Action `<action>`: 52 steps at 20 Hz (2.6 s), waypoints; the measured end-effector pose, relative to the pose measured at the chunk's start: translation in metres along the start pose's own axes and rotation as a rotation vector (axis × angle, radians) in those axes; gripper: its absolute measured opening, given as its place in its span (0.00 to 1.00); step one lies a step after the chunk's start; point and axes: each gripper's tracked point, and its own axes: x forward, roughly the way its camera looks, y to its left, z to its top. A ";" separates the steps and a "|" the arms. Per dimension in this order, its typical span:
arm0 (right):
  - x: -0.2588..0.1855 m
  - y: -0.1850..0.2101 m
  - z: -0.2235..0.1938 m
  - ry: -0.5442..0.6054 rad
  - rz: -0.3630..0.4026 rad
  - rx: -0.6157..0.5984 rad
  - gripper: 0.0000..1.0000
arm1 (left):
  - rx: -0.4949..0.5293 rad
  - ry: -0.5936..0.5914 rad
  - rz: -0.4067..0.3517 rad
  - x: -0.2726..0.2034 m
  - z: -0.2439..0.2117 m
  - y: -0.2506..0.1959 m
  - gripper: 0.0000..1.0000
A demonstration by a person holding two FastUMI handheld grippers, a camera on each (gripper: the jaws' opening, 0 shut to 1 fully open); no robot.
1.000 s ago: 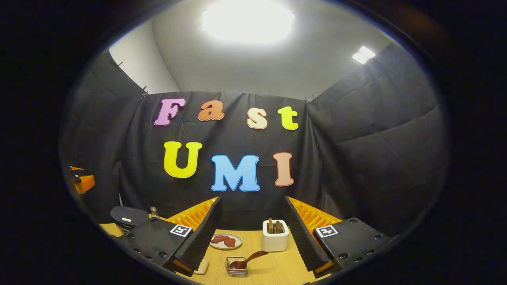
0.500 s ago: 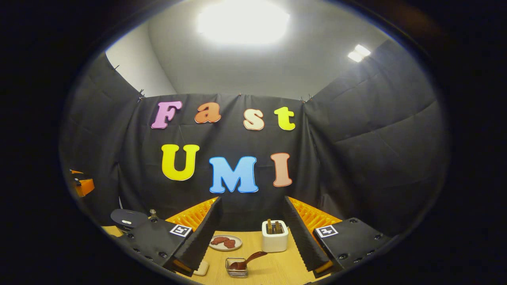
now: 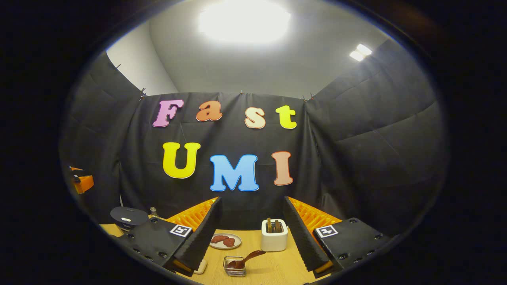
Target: Close the left gripper, press the button to open the rice cooker; take a wooden spoon from the chopstick holder with the right hand, scoop a spoonful of rice and pour it into the rice cooker, then put the wooden spoon back into the chopstick holder.
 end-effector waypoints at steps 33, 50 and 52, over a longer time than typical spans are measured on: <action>0.020 -0.044 -0.038 0.075 0.057 0.014 0.97 | -0.013 0.052 0.080 0.058 -0.014 0.005 0.04; 0.063 0.006 -0.057 0.111 -0.045 -0.018 0.98 | -0.111 0.277 0.014 0.190 -0.181 0.063 0.04; 0.067 0.010 -0.061 0.121 -0.048 -0.028 0.98 | -0.108 0.321 0.006 0.196 -0.208 0.063 0.04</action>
